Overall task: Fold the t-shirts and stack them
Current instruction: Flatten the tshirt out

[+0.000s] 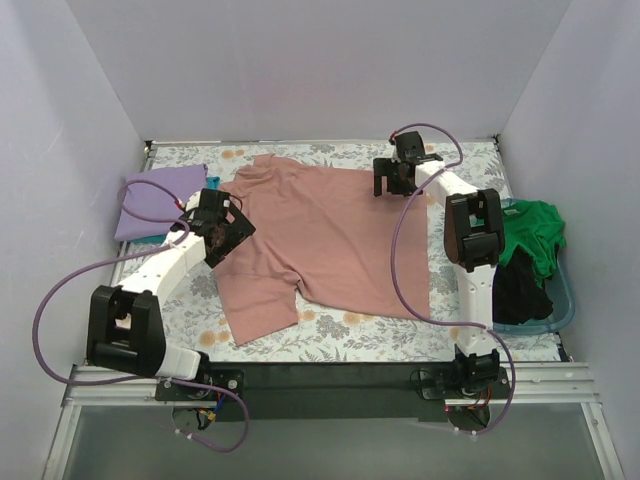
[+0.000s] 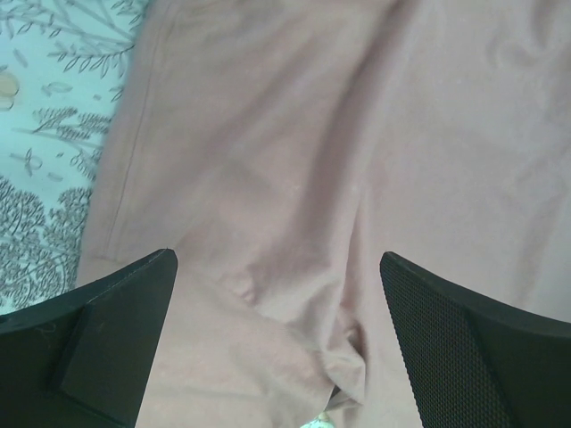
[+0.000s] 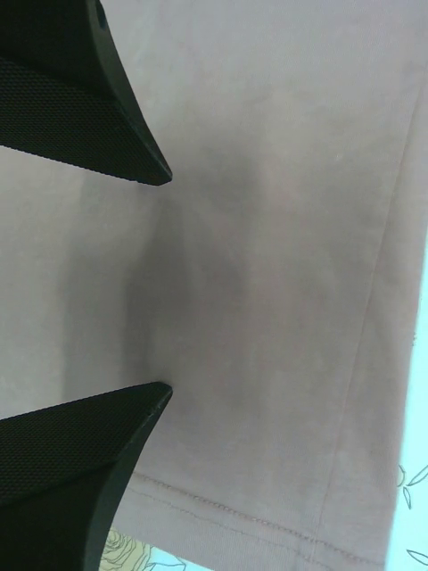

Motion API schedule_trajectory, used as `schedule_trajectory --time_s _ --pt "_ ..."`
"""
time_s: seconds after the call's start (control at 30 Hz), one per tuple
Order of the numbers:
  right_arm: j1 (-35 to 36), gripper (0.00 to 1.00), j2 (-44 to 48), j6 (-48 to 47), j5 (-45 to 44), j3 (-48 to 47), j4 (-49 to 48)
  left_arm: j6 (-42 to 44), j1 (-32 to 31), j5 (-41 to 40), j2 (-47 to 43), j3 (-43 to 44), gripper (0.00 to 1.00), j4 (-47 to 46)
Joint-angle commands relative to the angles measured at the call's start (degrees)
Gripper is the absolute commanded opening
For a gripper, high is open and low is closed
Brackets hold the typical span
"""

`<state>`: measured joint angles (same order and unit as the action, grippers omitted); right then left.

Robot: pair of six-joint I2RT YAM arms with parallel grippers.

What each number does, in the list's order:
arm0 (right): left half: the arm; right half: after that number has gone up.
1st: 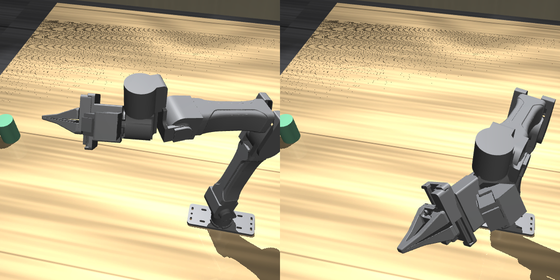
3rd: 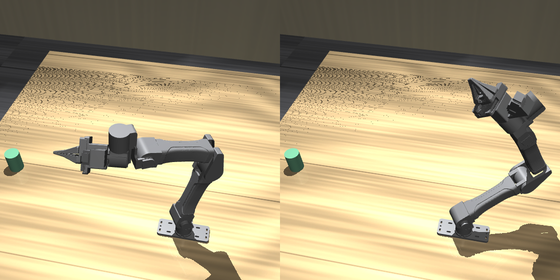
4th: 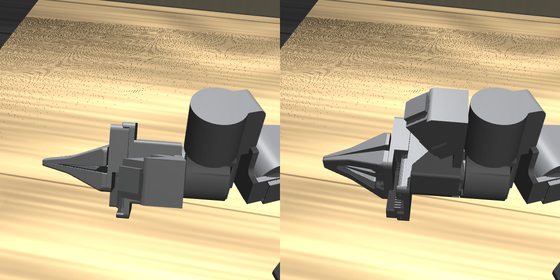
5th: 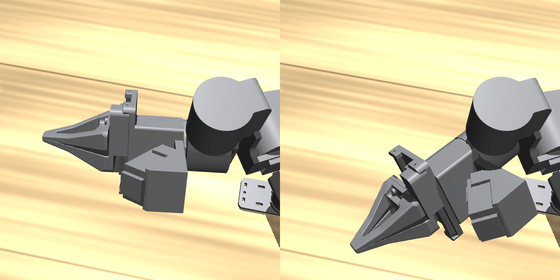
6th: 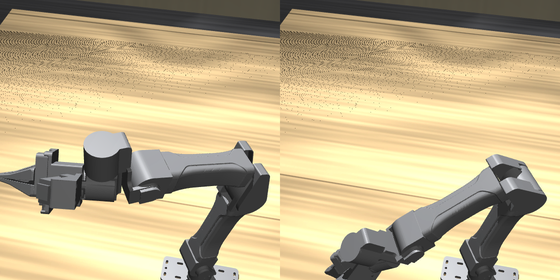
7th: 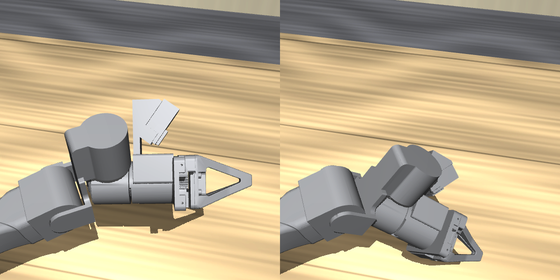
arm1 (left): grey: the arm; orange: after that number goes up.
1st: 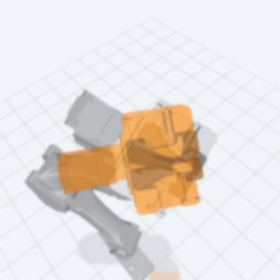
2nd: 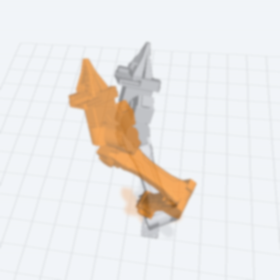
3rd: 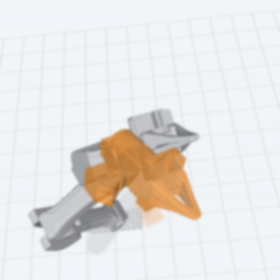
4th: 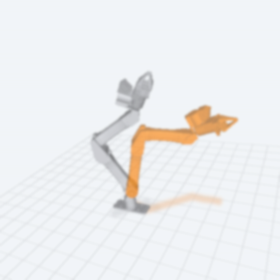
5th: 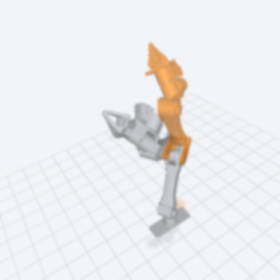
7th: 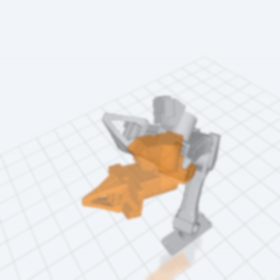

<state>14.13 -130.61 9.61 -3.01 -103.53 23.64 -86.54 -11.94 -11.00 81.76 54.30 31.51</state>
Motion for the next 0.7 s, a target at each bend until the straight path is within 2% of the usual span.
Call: schedule_trajectory --time_s 0.0,0.17,0.43,0.53,0.67 --pt "-2.0 0.98 -2.1 -0.6 2.2 -2.5 4.2 -3.1 0.0 -2.3 -5.5 -1.7 0.98 -0.3" --pt "-5.4 0.98 -7.2 -0.1 5.9 -6.3 6.2 -4.4 0.0 -3.2 -8.6 -2.8 0.98 1.3" --pt "-11.2 0.98 -18.0 1.3 13.4 -22.5 8.5 -3.7 0.0 -1.1 -8.5 -4.6 0.98 0.7" --pt "-12.4 0.98 -19.0 2.5 13.8 -24.1 8.2 -3.5 0.0 -0.9 -7.2 -4.7 0.98 0.4" --pt "-12.6 0.98 -18.7 -1.4 16.4 -25.9 6.3 -3.3 0.0 1.7 -4.4 -4.8 0.98 0.1"
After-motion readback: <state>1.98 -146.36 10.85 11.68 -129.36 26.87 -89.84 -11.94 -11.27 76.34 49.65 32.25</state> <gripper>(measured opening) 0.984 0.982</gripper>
